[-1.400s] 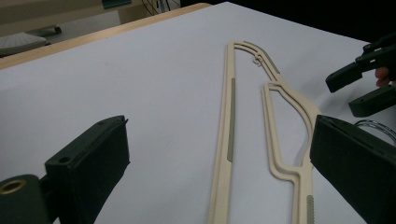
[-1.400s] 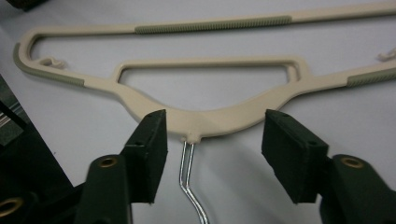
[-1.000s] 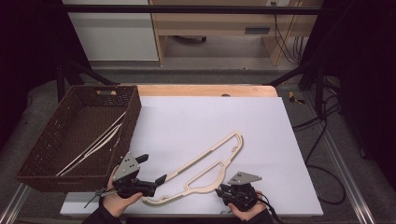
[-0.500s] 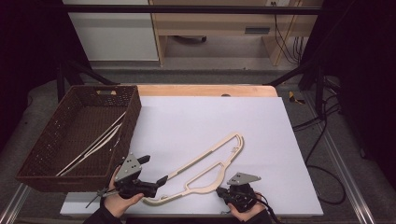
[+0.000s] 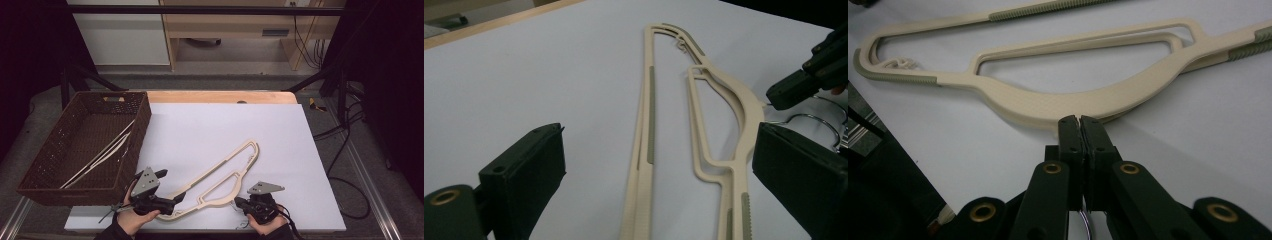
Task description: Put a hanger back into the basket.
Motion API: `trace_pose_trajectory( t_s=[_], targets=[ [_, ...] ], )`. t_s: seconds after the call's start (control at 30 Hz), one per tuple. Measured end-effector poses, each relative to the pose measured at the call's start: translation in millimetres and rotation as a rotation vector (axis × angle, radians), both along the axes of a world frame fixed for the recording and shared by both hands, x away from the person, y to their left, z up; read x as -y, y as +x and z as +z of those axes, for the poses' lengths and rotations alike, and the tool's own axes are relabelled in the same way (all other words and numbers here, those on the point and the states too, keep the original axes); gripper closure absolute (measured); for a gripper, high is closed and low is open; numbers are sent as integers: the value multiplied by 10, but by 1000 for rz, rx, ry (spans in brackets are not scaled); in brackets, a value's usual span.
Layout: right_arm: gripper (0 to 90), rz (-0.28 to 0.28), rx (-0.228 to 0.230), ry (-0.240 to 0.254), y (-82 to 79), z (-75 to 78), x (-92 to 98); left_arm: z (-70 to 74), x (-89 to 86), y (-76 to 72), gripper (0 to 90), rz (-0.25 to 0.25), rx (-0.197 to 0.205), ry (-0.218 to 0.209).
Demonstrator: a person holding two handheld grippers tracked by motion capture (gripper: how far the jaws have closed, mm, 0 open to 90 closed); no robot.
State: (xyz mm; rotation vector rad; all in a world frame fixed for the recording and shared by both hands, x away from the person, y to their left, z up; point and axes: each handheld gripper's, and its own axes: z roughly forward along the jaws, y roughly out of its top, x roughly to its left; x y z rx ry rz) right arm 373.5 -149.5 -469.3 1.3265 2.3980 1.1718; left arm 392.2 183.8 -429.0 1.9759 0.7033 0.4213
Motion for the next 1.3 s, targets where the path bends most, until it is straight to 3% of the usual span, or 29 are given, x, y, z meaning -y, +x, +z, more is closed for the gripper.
trace_pose_trajectory(
  t_s=[0.03,0.13,0.3,0.5,0.67,0.87,0.9,1.2,1.23,1.3],
  targets=[
    [892,5,21,-6,12,9,2,0,38,-4,66,-9,1,6],
    [892,-13,8,-14,13,88,-13,0,190,-16,73,-42,-5,29],
    [892,6,29,-23,38,131,6,-25,527,-9,94,-105,-4,98],
    [892,2,26,-24,50,186,-4,-98,921,62,154,-170,-35,183],
    [892,9,21,-31,58,228,-2,-177,1142,133,246,-210,-70,230],
    [892,1,19,-33,65,256,-24,-269,1299,160,399,-240,-75,291],
    [892,0,19,-37,66,257,-25,-290,1348,154,438,-254,-66,326],
    [892,2,29,-38,62,269,-20,-335,1465,144,640,-259,-52,399],
    [892,3,29,-41,58,272,-22,-335,1472,133,709,-262,-56,404],
    [892,4,29,-41,58,271,-23,-328,1485,120,710,-258,-49,421]
  ],
)
